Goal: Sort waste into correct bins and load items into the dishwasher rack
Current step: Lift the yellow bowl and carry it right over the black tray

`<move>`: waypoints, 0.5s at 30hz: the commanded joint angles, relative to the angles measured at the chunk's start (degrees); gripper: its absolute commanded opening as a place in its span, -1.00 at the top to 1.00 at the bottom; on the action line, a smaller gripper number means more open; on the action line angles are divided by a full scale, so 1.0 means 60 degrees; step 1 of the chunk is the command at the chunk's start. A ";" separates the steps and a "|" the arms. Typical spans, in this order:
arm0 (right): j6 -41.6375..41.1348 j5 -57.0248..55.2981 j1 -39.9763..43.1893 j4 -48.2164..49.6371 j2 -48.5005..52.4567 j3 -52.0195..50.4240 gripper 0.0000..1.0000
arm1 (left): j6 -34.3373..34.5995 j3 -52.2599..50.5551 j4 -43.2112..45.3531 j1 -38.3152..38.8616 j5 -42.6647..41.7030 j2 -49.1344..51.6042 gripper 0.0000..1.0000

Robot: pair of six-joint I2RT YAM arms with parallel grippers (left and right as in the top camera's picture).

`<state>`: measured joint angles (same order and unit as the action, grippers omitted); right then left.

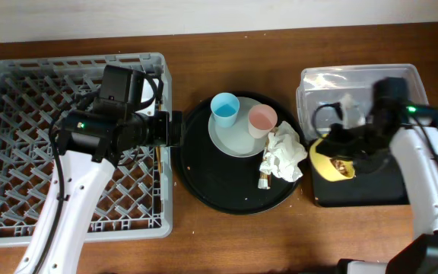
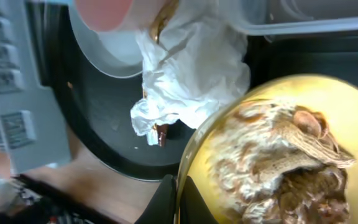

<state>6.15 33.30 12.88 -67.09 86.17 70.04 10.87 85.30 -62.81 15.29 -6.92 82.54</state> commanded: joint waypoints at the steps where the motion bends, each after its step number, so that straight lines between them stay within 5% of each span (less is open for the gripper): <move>1: 0.1497 0.2113 0.1351 0.0124 -0.0066 -0.0612 0.92 | -0.0047 0.0113 0.0022 -0.0011 -0.0062 0.0007 -0.99; 15: 0.1836 0.7107 0.5158 0.2142 0.0667 -0.2681 0.92 | -0.0047 0.0113 0.0022 -0.0011 -0.0062 0.0007 -0.99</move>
<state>15.79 64.86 41.91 -56.12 88.36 56.51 10.87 85.30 -62.78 15.29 -6.90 82.54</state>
